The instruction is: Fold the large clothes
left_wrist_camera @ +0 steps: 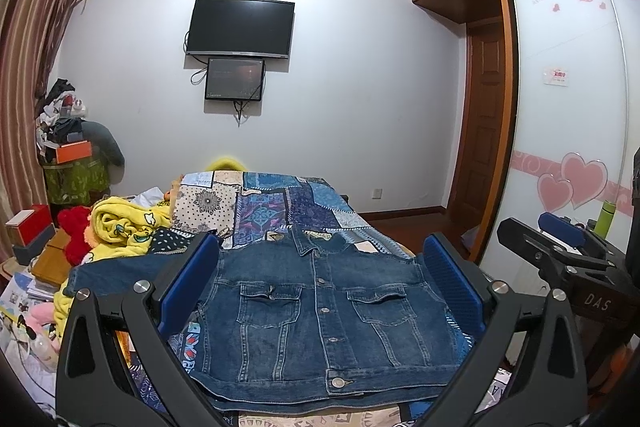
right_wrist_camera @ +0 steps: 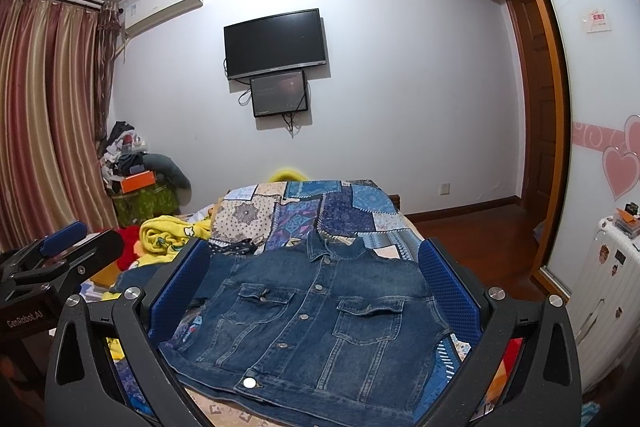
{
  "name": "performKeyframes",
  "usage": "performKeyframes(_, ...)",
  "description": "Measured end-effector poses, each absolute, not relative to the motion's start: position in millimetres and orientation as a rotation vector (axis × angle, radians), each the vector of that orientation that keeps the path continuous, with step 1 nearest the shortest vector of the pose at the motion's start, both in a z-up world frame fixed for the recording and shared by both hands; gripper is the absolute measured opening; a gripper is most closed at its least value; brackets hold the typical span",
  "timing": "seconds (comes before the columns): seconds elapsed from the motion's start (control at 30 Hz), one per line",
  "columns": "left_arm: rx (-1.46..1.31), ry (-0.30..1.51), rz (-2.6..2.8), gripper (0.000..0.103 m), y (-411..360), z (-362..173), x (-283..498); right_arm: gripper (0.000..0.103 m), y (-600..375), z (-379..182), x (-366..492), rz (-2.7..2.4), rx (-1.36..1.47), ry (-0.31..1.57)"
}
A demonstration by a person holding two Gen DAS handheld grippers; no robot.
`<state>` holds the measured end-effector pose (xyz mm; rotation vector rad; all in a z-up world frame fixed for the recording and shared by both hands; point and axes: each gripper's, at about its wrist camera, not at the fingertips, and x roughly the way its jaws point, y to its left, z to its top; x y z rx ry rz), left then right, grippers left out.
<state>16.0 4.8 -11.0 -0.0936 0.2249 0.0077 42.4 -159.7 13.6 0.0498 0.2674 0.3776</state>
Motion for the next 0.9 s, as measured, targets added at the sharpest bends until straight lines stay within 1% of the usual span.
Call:
performKeyframes(0.3, -0.11, 0.236, 0.01, 0.103, 16.6, -16.1, 28.8, 0.103, -150.4, 9.1, 55.2, 0.377, 0.03, 0.293)
performKeyframes(0.57, -0.133, 0.265, 0.034, 0.103, 47.9, -26.1, 63.9, 0.103, -133.3, 0.7, 86.0, 0.375, 0.004, 0.338)
performKeyframes(0.73, -0.126, 0.325, 0.103, 0.103, 78.9, -42.6, 100.4, 0.103, -122.9, -10.7, 114.2, 0.379, 0.002, 0.382)
performKeyframes(0.9, -0.133, 0.45, 0.149, 0.103, 121.0, -69.9, 145.1, 0.103, -113.2, -33.9, 152.4, 0.421, 0.025, 0.479)
